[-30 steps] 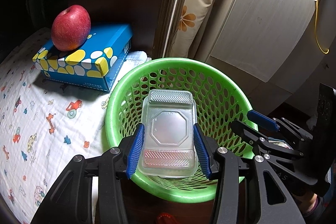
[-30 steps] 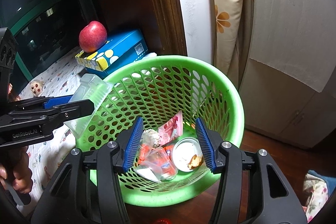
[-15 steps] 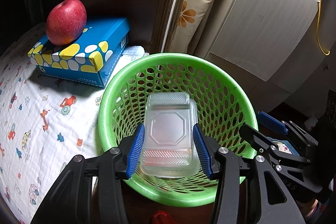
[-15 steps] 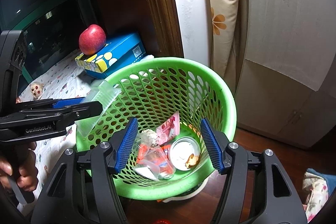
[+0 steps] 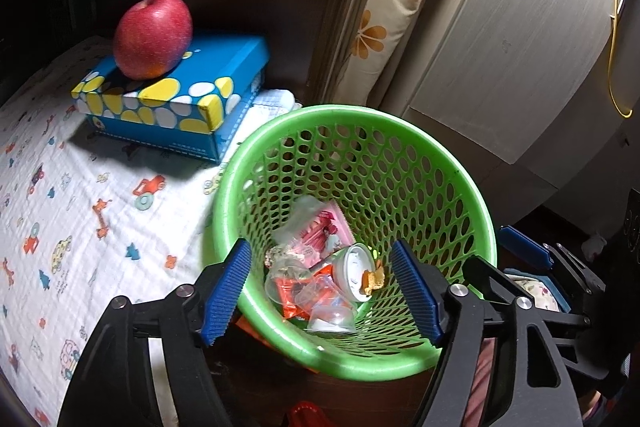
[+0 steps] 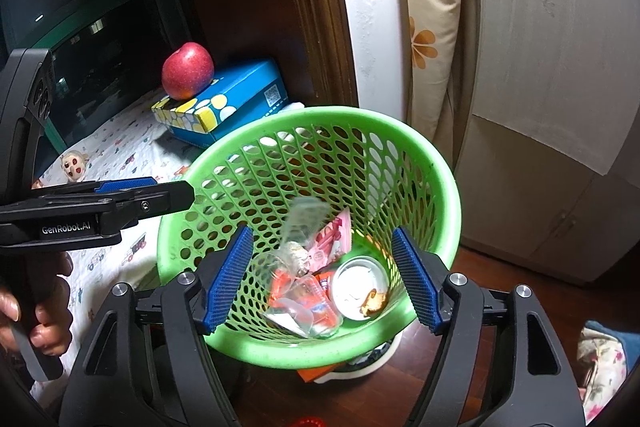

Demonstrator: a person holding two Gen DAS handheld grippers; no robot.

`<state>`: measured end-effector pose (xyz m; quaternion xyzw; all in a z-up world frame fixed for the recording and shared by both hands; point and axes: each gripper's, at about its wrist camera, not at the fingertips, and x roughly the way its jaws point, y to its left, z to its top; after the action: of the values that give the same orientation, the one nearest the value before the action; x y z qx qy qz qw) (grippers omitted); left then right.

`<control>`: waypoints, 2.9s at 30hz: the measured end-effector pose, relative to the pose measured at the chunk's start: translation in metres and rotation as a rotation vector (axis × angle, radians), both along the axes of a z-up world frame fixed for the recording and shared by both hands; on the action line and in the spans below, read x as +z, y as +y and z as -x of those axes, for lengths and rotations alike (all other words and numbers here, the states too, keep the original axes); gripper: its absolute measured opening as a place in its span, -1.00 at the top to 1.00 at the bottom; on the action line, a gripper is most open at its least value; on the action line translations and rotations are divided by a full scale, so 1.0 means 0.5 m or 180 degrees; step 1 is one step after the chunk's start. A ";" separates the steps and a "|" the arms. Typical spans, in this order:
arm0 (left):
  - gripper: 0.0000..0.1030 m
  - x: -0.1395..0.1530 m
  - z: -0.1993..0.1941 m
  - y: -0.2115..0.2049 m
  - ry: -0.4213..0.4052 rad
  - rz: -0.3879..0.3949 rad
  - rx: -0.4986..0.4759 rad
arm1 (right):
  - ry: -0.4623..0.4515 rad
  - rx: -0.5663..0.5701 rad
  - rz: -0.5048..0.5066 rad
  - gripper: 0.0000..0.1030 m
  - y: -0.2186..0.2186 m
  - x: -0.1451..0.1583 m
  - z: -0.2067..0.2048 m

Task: Collect trash

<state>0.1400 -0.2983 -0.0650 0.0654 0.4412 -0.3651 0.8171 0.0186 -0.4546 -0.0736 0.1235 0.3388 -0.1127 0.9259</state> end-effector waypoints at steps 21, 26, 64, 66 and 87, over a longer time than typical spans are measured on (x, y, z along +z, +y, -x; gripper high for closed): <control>-0.83 0.061 0.012 0.252 -0.0558 -0.0102 0.0819 | -0.0152 0.0379 -0.0047 -0.72 0.152 0.048 -0.043; -0.84 0.071 0.022 0.328 -0.0642 -0.0120 0.1066 | -0.0177 0.0500 -0.0021 -0.77 0.197 0.062 -0.053; -0.86 0.122 0.145 0.643 -0.1144 -0.0421 0.2403 | -0.0466 0.1079 0.0067 -0.90 0.427 0.102 -0.044; -0.86 0.123 0.148 0.644 -0.1150 -0.0428 0.2430 | -0.0495 0.1099 0.0074 -0.90 0.433 0.103 -0.041; -0.86 0.125 0.168 0.663 -0.1198 -0.0517 0.2594 | -0.0537 0.1235 0.0050 -0.91 0.463 0.107 -0.036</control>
<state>0.0562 0.0333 -0.0025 0.0155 0.3020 0.0402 0.9523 0.0364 -0.2230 -0.0202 0.0578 0.2766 0.0757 0.9563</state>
